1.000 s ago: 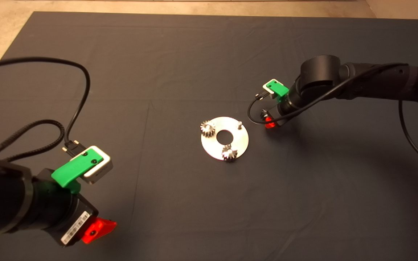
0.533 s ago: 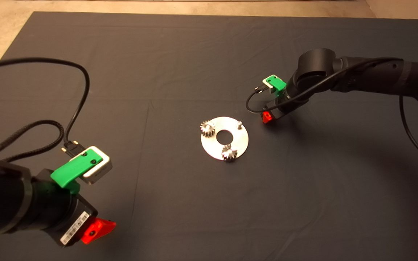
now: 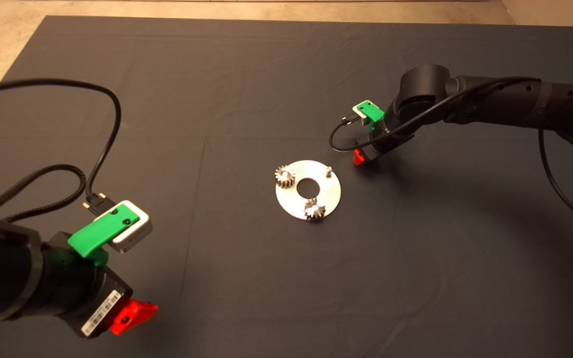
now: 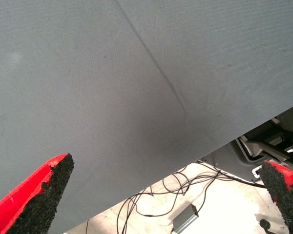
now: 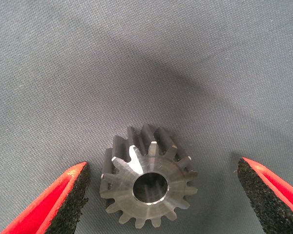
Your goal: Install three planetary gears onto the carrier pins
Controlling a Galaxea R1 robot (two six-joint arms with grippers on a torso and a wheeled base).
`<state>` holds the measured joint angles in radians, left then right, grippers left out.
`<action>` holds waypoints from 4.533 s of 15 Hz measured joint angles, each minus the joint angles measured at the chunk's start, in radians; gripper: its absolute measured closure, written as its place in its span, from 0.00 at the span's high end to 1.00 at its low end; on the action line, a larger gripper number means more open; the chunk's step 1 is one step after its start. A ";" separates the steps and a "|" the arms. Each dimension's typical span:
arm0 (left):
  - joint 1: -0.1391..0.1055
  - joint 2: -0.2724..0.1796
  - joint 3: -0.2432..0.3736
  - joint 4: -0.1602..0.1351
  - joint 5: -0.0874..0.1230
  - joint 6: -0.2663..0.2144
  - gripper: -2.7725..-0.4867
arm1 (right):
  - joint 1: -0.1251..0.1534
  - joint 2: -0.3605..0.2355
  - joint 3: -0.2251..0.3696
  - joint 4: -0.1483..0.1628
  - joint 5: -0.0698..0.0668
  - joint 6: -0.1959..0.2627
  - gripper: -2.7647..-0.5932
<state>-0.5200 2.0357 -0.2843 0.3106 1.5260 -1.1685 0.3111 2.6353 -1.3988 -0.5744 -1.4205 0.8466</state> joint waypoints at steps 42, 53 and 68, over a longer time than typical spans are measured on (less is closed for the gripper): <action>0.000 -0.012 0.000 -0.014 0.000 0.000 1.00 | 0.070 -0.001 -0.005 0.192 0.062 0.019 0.19; 0.000 -0.014 0.000 -0.015 0.000 0.000 1.00 | 0.113 0.023 0.190 0.277 0.110 0.027 0.17; 0.000 -0.014 0.000 -0.017 0.000 0.001 1.00 | 0.113 0.041 0.196 0.279 0.099 0.026 0.17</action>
<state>-0.5196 2.0220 -0.2843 0.2934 1.5260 -1.1679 0.4241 2.6760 -1.2032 -0.2953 -1.3215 0.8721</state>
